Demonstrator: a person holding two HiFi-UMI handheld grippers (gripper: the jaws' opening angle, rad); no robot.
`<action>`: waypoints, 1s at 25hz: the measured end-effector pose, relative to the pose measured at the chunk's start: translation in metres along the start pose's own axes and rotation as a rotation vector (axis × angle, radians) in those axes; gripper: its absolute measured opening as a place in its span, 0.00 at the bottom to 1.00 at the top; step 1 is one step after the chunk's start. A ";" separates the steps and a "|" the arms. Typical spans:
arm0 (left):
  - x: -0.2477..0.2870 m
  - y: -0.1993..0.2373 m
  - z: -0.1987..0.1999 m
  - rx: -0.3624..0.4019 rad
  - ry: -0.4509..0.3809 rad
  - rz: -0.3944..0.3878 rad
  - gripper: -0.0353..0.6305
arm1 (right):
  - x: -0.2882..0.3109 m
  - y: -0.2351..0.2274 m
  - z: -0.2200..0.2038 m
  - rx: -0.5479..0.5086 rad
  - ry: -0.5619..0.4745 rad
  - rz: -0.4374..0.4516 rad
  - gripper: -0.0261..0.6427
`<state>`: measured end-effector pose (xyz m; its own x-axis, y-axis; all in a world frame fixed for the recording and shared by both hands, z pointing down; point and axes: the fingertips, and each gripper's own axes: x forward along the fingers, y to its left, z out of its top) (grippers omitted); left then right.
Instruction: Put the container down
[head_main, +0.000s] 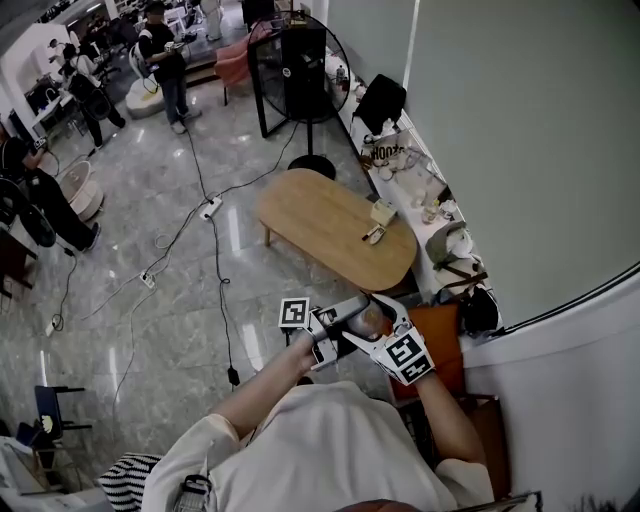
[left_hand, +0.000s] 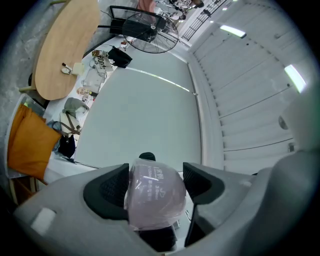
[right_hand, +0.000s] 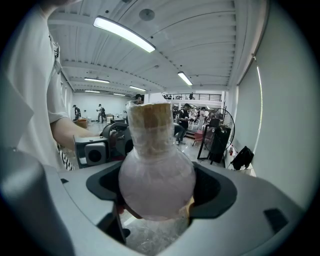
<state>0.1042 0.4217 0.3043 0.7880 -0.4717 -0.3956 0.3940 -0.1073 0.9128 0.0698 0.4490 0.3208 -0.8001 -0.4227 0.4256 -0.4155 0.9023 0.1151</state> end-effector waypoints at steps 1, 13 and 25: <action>-0.002 -0.002 0.000 -0.001 0.000 -0.003 0.56 | 0.001 0.002 0.002 0.000 -0.001 -0.003 0.63; -0.047 -0.014 0.007 -0.041 0.019 -0.022 0.56 | 0.031 0.035 0.015 0.020 0.001 -0.035 0.63; -0.077 -0.013 0.019 -0.073 0.024 -0.011 0.56 | 0.059 0.052 0.015 0.043 0.004 -0.045 0.63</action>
<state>0.0293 0.4426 0.3248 0.7944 -0.4495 -0.4086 0.4356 -0.0473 0.8989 -0.0058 0.4698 0.3390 -0.7789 -0.4621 0.4241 -0.4688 0.8781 0.0958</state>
